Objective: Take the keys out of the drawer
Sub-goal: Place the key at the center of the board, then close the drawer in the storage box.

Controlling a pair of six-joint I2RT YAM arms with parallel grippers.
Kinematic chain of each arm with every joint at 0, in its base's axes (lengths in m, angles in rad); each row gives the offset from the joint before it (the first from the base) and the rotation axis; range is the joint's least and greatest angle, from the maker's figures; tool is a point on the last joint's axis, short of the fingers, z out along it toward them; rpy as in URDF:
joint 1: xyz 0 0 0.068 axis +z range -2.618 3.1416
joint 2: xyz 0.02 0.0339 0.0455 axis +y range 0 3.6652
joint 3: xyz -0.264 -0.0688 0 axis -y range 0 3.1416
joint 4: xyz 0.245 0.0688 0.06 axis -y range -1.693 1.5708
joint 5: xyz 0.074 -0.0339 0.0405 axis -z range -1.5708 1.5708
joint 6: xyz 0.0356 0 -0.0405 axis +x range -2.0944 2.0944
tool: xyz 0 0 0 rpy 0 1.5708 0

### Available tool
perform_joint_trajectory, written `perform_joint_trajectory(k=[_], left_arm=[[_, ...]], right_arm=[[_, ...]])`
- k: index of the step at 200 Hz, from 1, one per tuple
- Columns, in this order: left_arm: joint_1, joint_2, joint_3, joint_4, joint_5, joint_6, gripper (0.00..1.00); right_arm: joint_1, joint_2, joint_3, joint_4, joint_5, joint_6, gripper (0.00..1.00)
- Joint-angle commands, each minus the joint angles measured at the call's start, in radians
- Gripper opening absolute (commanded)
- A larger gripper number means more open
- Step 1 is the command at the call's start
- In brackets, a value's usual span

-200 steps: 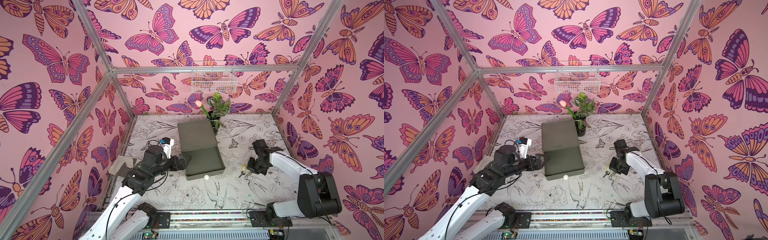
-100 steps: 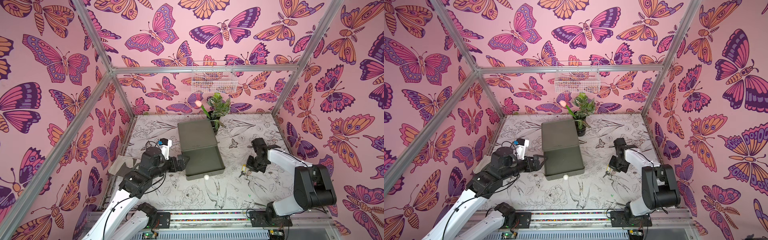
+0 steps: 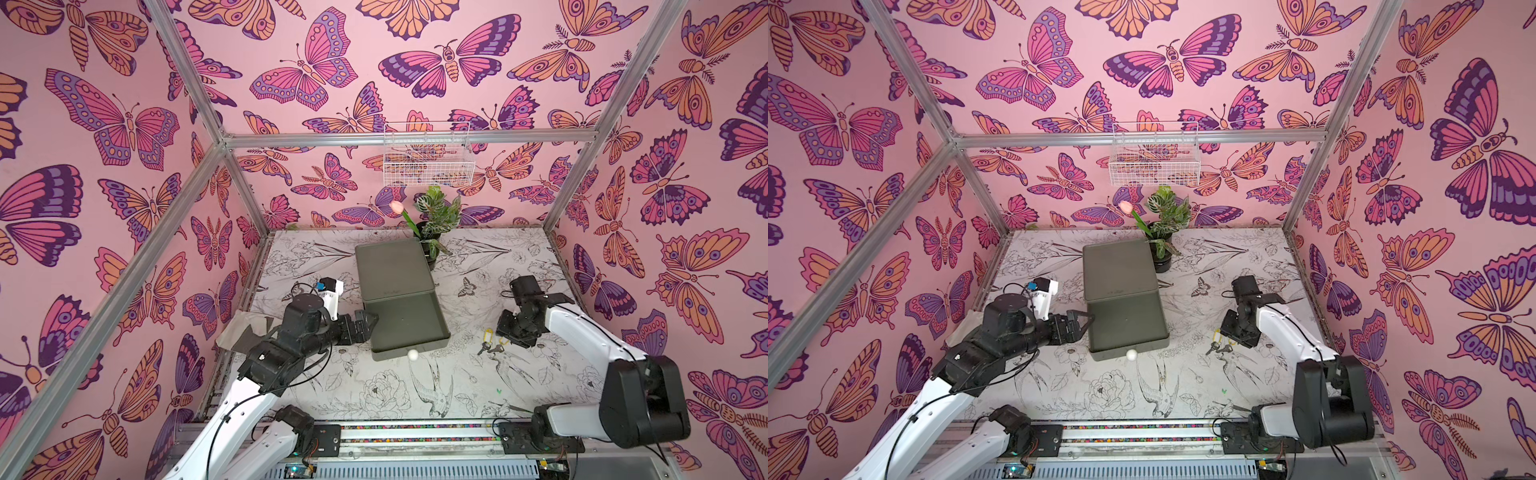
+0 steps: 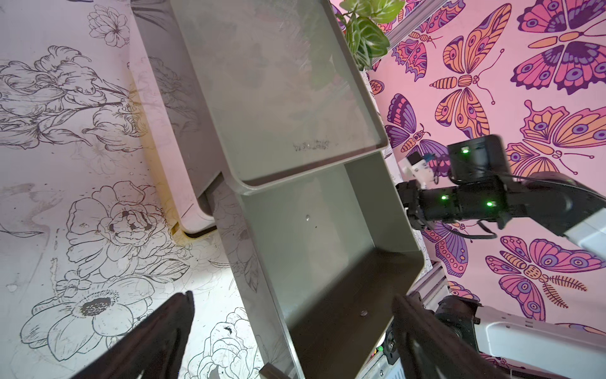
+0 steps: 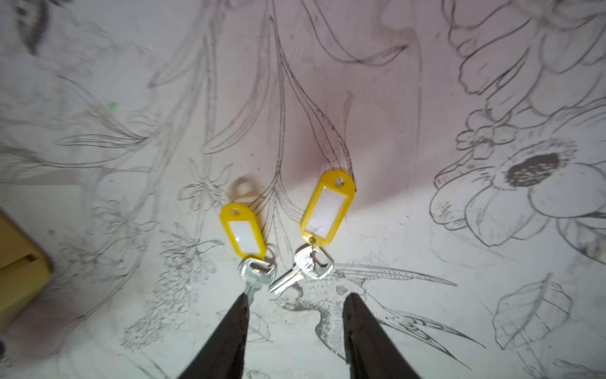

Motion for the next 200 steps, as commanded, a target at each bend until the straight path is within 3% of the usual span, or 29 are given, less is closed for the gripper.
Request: perform_joint_trajectory(k=[1, 48, 65, 91, 110, 154, 200], left_arm=[[0.015, 0.058, 0.097, -0.029, -0.009, 0.039, 1.00], [0.105, 0.248, 0.358, -0.060, 0.070, 0.088, 1.00], [0.136, 0.296, 0.424, -0.049, 0.092, 0.069, 1.00], [0.164, 0.395, 0.471, -0.001, 0.218, 0.005, 1.00], [0.173, 0.470, 0.481, 0.043, 0.330, -0.052, 1.00], [0.176, 0.580, 0.454, 0.144, 0.408, -0.119, 1.00], [0.184, 0.676, 0.422, 0.223, 0.460, -0.176, 1.00]], right_arm=[[-0.005, -0.077, 0.087, -0.088, -0.046, -0.009, 0.50], [0.020, -0.217, 0.208, -0.148, -0.282, -0.018, 0.51], [0.040, -0.249, 0.245, -0.131, -0.396, 0.000, 0.51], [0.116, -0.245, 0.291, -0.117, -0.535, 0.017, 0.52], [0.238, -0.236, 0.332, -0.110, -0.535, 0.025, 0.52], [0.559, -0.226, 0.359, -0.090, -0.417, 0.057, 0.52], [0.738, -0.230, 0.235, -0.020, -0.341, 0.118, 0.52]])
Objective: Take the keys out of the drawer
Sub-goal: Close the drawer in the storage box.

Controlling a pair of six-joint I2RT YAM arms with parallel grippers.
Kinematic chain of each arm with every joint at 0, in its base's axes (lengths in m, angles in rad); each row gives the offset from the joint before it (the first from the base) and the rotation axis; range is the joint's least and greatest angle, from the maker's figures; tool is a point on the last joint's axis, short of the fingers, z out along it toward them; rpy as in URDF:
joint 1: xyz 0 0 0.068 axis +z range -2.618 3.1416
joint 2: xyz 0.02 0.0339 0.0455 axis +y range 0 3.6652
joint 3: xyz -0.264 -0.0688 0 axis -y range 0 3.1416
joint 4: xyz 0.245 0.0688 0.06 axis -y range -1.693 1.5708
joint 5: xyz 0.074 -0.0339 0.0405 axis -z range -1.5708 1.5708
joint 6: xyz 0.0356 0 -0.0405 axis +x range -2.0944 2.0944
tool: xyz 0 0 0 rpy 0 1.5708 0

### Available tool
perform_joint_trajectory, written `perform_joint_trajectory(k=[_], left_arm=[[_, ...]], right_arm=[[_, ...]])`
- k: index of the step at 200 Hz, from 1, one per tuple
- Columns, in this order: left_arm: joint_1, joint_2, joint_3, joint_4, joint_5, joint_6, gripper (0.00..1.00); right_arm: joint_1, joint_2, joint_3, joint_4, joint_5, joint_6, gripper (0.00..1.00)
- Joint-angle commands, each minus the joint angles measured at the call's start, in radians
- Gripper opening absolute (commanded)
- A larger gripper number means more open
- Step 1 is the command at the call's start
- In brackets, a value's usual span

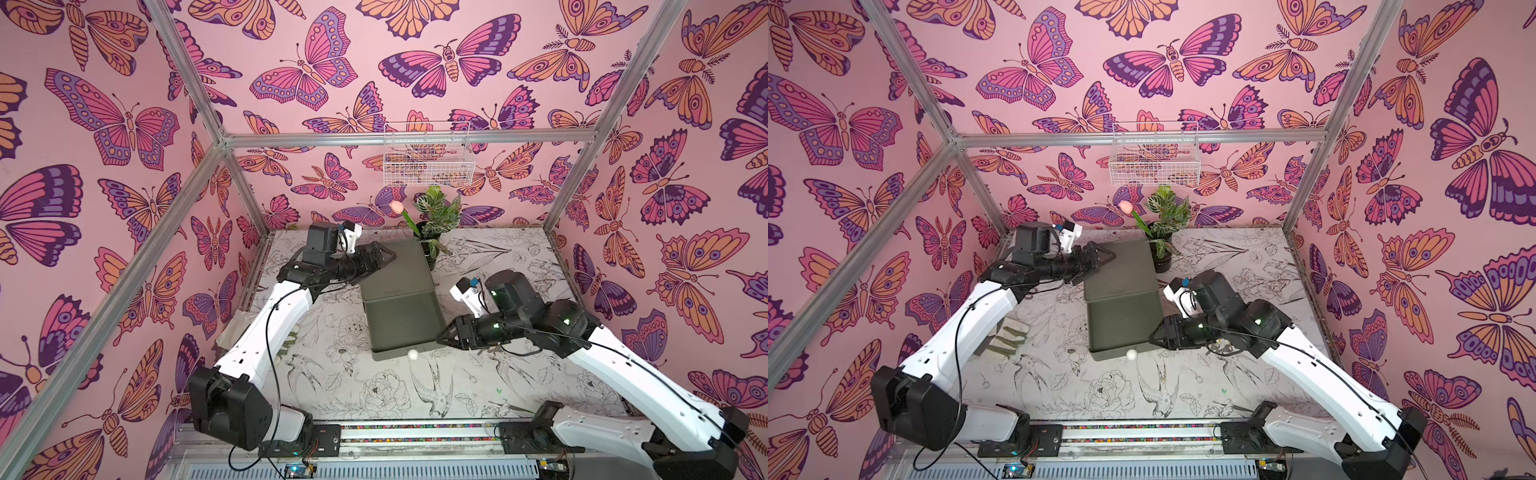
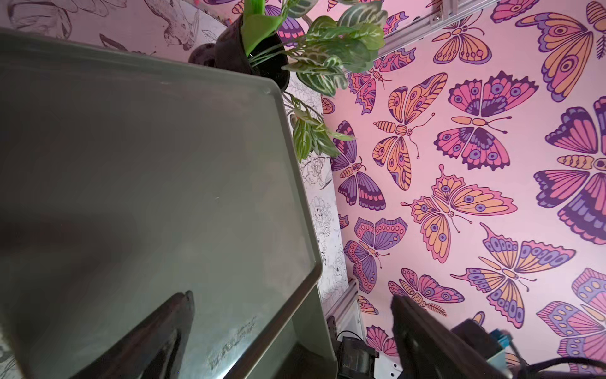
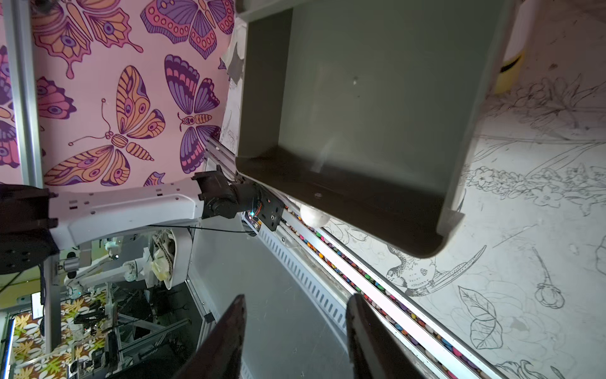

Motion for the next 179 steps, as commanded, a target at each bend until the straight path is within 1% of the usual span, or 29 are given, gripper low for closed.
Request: perform_joint_trajectory(k=[1, 27, 67, 96, 128, 155, 179], left_arm=[[0.011, 0.034, -0.032, 0.074, 0.064, -0.045, 1.00], [0.012, 0.053, -0.040, 0.095, 0.074, -0.057, 1.00], [0.012, 0.071, -0.068, 0.095, 0.070, -0.053, 1.00], [0.011, 0.067, -0.092, 0.095, 0.061, -0.040, 0.99], [0.011, 0.065, -0.110, 0.094, 0.054, -0.030, 1.00], [0.012, 0.072, -0.113, 0.094, 0.057, -0.023, 1.00], [0.012, 0.076, -0.114, 0.091, 0.054, -0.014, 1.00]], right_arm=[[0.072, 0.002, -0.054, 0.034, 0.076, 0.042, 0.52], [0.129, 0.016, -0.110, 0.085, 0.117, 0.077, 0.51], [0.135, 0.028, -0.209, 0.225, 0.192, 0.123, 0.50], [0.137, 0.057, -0.214, 0.273, 0.290, 0.147, 0.50], [0.138, 0.053, -0.235, 0.343, 0.403, 0.196, 0.50], [0.139, 0.066, -0.247, 0.399, 0.455, 0.217, 0.51], [0.140, 0.103, -0.240, 0.435, 0.464, 0.217, 0.51]])
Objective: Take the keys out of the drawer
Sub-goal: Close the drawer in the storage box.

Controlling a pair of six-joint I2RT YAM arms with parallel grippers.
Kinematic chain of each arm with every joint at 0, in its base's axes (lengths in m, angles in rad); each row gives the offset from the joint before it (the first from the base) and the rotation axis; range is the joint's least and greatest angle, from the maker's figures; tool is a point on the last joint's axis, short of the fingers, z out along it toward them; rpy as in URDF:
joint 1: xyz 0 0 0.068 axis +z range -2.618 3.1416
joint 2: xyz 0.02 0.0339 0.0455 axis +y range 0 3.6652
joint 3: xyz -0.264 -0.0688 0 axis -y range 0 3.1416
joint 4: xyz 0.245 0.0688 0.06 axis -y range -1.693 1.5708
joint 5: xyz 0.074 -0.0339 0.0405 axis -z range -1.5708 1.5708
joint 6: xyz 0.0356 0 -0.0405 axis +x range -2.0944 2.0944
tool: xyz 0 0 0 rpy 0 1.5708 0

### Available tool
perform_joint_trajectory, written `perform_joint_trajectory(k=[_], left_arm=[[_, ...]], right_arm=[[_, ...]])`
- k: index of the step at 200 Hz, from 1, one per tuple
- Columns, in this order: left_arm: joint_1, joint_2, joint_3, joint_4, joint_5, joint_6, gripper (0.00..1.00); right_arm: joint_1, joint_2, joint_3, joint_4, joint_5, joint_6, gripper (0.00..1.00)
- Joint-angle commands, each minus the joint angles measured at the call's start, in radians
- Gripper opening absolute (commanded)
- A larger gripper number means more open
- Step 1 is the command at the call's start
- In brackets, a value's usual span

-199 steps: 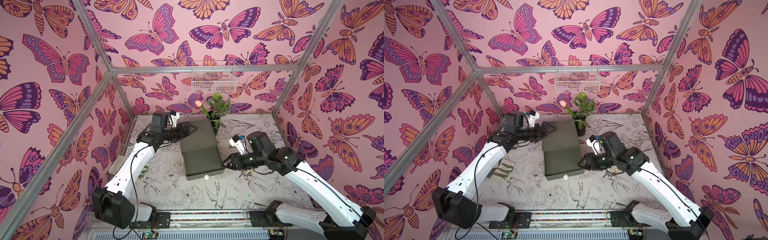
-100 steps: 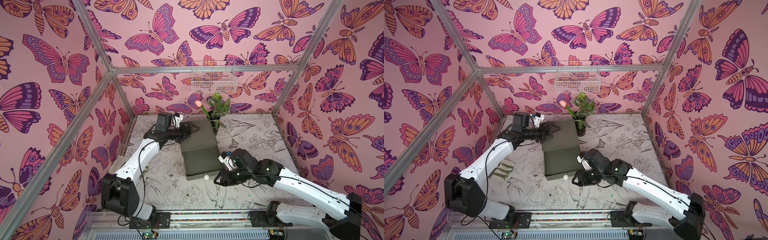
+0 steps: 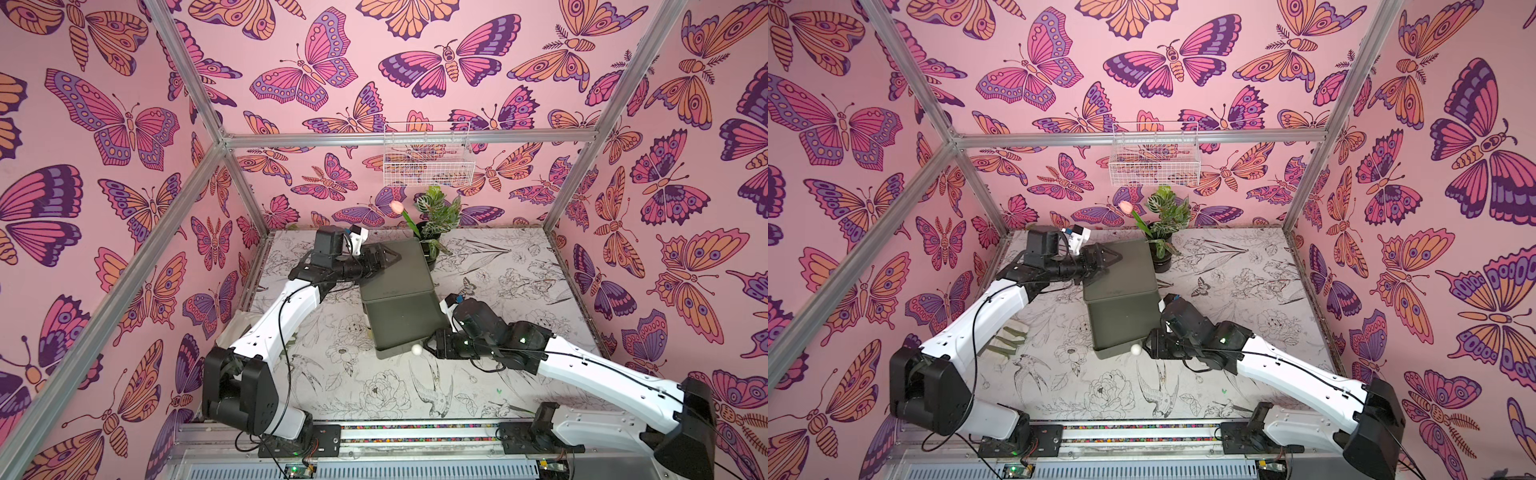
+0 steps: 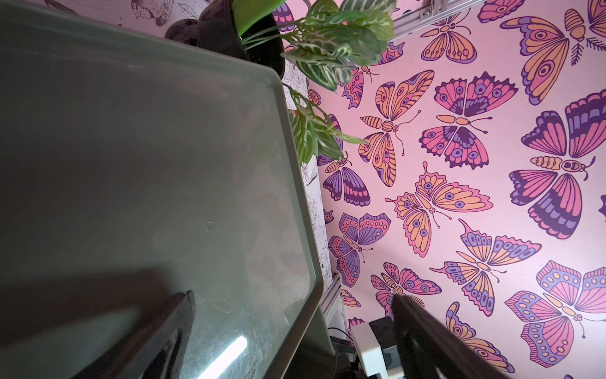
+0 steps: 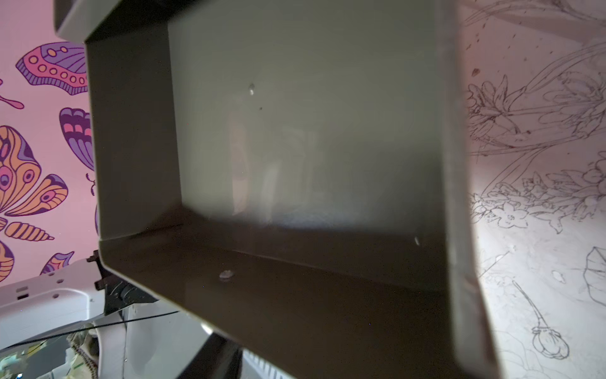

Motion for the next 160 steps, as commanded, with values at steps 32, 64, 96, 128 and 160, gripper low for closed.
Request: perform_joint_trajectory(k=[32, 64, 96, 128, 160], left_arm=[[0.009, 0.021, -0.042, -0.071, -0.032, 0.047, 1.00], [0.011, 0.028, -0.039, -0.069, -0.035, 0.056, 0.99], [0.010, 0.027, -0.040, -0.069, -0.037, 0.059, 1.00], [0.010, 0.027, -0.042, -0.070, -0.040, 0.062, 1.00], [0.012, 0.026, -0.045, -0.070, -0.039, 0.062, 1.00]], right_arm=[[0.000, 0.110, 0.027, 0.176, 0.089, 0.035, 0.52], [0.000, 0.170, 0.072, 0.200, 0.102, 0.025, 0.52], [-0.002, 0.224, 0.115, 0.226, 0.124, 0.007, 0.53], [-0.002, 0.276, 0.154, 0.257, 0.160, 0.001, 0.54], [-0.003, 0.306, 0.175, 0.289, 0.199, 0.004, 0.55]])
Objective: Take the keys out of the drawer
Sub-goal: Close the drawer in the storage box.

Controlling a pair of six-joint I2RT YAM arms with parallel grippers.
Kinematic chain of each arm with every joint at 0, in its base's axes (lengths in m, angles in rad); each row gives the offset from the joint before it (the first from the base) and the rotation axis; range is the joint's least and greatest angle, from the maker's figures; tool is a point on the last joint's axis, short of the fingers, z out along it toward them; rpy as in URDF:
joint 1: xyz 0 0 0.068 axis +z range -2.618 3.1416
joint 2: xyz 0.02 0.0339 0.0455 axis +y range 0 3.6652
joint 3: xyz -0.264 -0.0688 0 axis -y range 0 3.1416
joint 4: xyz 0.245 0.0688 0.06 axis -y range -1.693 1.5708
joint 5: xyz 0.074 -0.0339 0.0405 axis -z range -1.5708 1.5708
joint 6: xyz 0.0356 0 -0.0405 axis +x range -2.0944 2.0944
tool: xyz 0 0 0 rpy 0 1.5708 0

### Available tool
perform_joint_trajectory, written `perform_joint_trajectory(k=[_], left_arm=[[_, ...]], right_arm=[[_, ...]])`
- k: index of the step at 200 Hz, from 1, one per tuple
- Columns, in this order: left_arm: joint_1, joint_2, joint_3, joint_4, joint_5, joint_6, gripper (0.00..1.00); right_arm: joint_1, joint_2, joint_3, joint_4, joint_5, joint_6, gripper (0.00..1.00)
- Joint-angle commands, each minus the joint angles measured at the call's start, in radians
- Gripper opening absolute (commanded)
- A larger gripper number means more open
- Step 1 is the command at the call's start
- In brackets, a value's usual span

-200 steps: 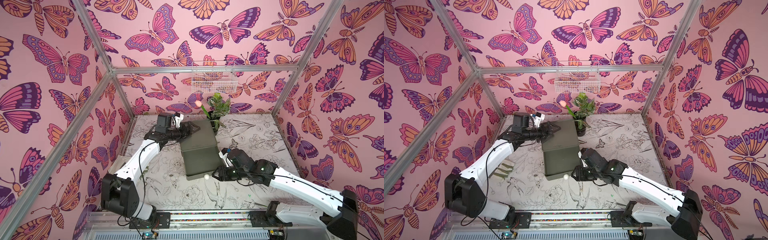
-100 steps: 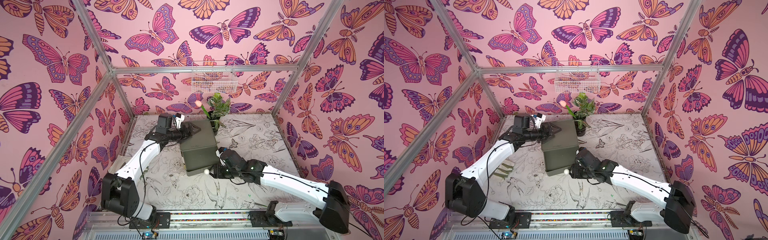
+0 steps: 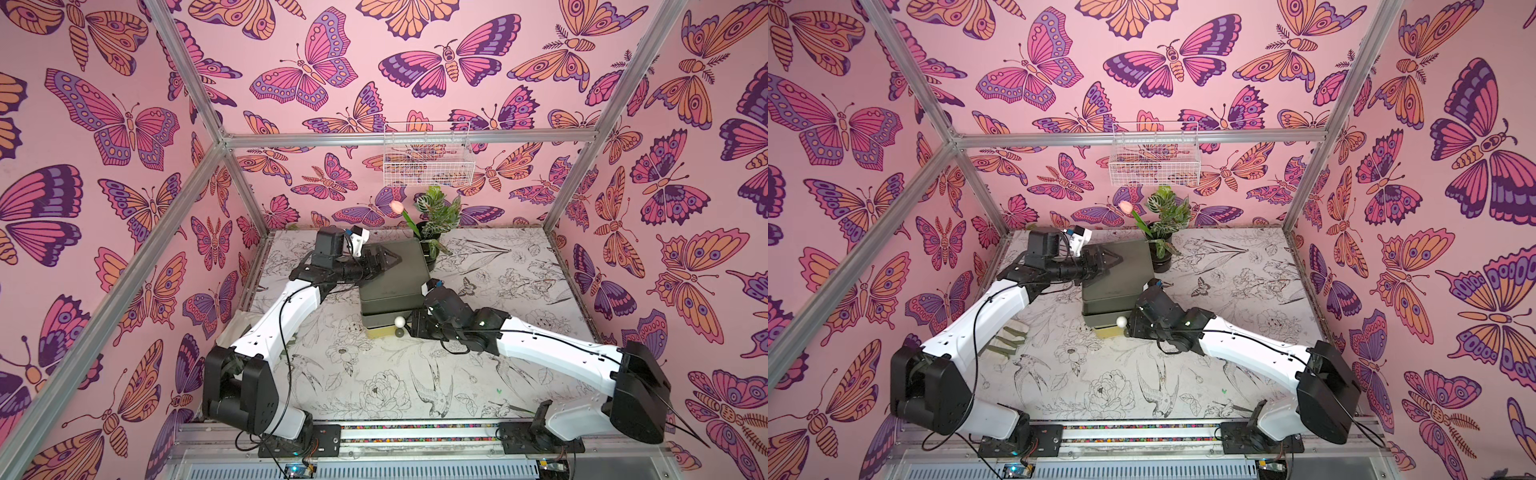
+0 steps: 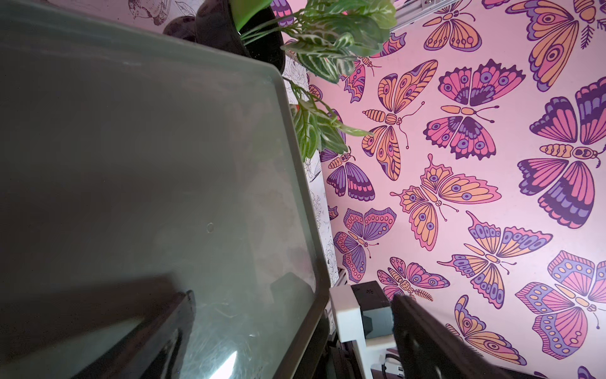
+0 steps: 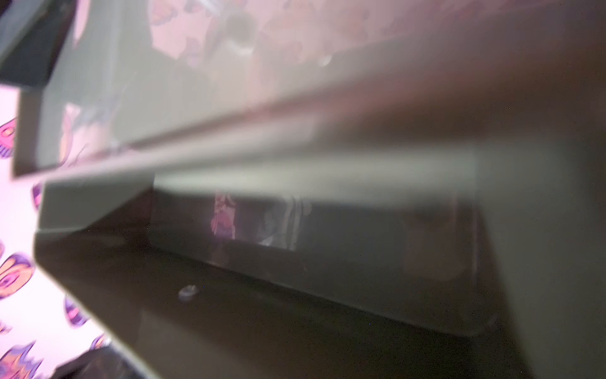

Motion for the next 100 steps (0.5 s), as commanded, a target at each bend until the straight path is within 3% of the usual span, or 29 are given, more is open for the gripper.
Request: perform_joint_trajectory(k=[1, 70, 100], left_arm=[[0.013, 0.025, -0.036, -0.070, -0.043, 0.021, 1.00], [0.012, 0.020, -0.050, -0.069, -0.039, 0.015, 1.00], [0.013, 0.027, -0.049, -0.070, -0.031, 0.014, 0.99]], right_arm=[[-0.002, 0.017, 0.053, 0.078, 0.051, -0.010, 0.55], [-0.002, 0.025, 0.005, 0.247, 0.158, -0.004, 0.72], [-0.006, 0.048, 0.034, 0.246, 0.175, -0.018, 0.75]])
